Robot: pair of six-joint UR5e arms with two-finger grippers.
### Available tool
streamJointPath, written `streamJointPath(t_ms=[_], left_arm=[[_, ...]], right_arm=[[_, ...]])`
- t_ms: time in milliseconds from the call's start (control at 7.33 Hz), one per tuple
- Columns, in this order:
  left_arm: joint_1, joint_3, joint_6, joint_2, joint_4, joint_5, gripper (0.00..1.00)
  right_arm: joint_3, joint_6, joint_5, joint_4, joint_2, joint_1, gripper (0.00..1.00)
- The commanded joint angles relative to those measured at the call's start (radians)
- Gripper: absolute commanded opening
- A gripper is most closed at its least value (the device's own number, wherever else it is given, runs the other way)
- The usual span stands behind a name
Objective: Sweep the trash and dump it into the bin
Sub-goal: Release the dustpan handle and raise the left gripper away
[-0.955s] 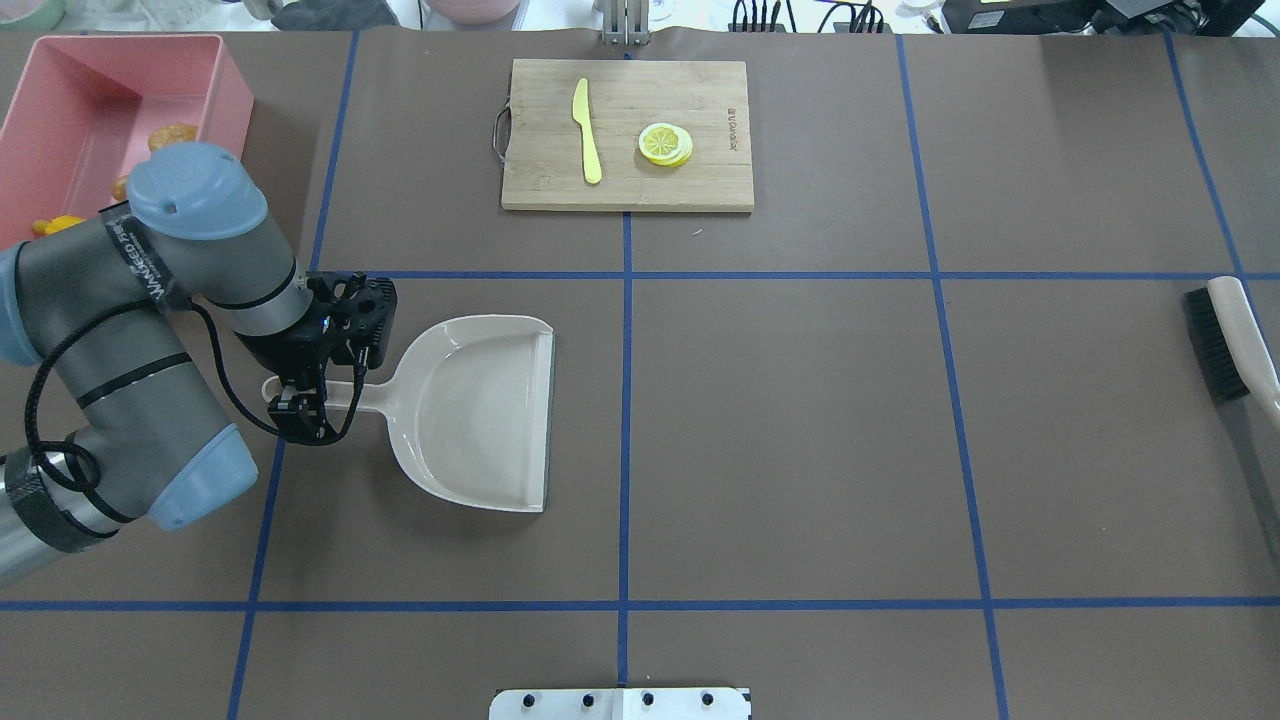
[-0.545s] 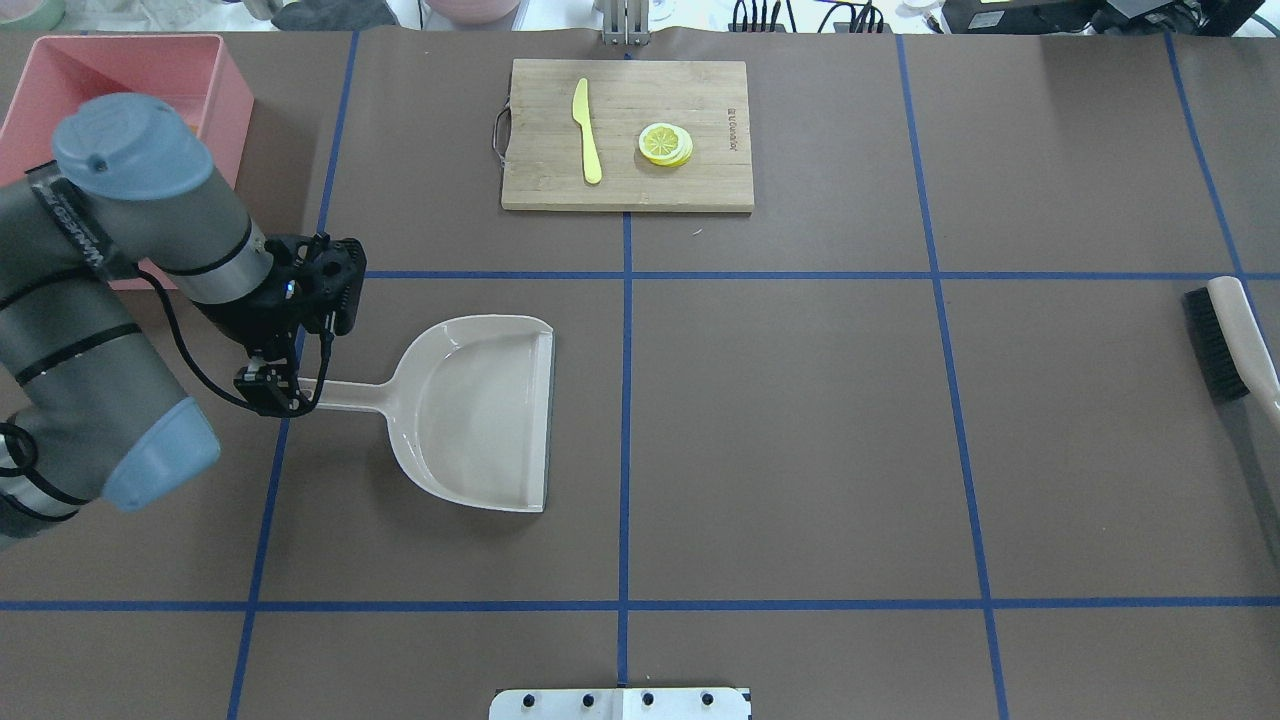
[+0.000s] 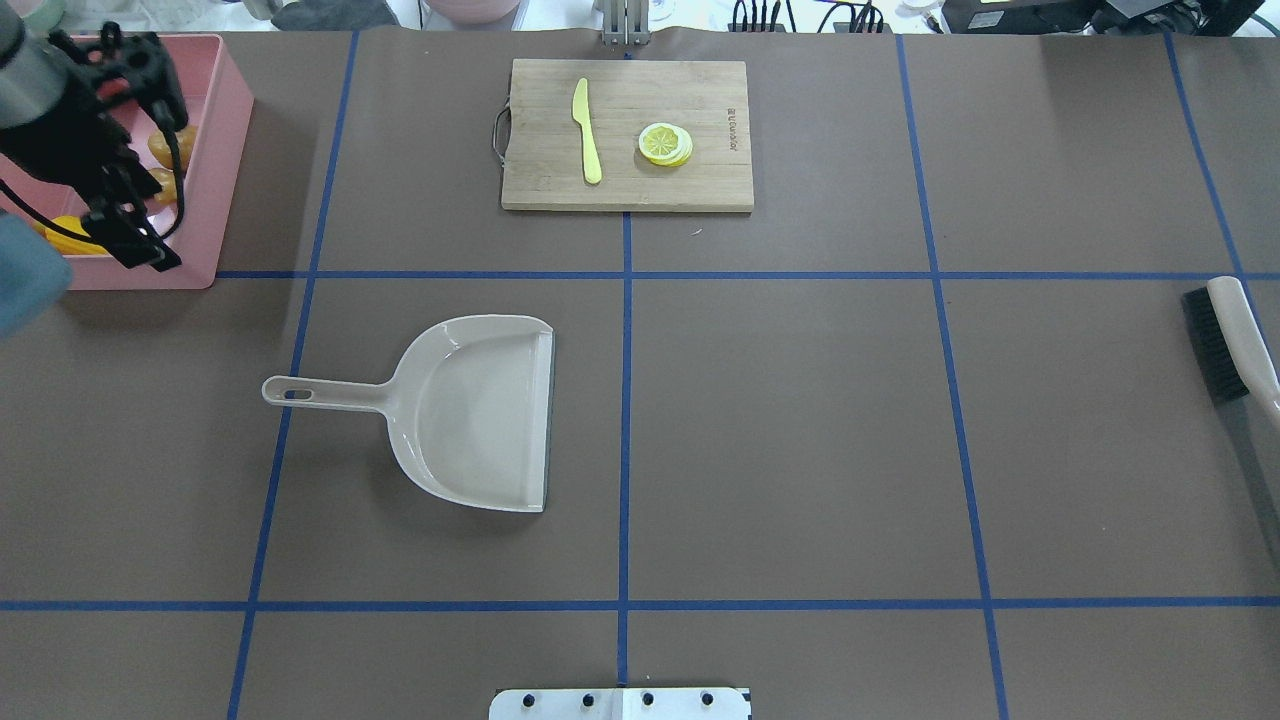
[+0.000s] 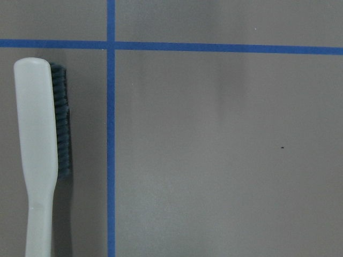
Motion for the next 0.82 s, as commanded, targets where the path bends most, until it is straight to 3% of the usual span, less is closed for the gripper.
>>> streamJointPath(t_ms=[0, 273, 545, 682], left_arm=[[-0.175, 0.036, -0.077, 0.002, 0.080, -0.009, 0.98], [-0.315, 0.165, -0.311, 0.027, 0.074, 0.029, 0.99], [-0.461, 0.314, -0.306, 0.030, 0.071, 0.028, 0.99], [-0.486, 0.342, -0.303, 0.069, 0.068, 0.027, 0.99]], right_arm=[[0.000, 0.000, 0.000, 0.001, 0.001, 0.000, 1.00], [0.009, 0.002, 0.000, 0.003, 0.009, 0.000, 1.00], [0.015, 0.003, 0.002, 0.003, 0.015, 0.000, 1.00], [0.011, 0.003, 0.000, 0.001, 0.024, 0.000, 1.00]])
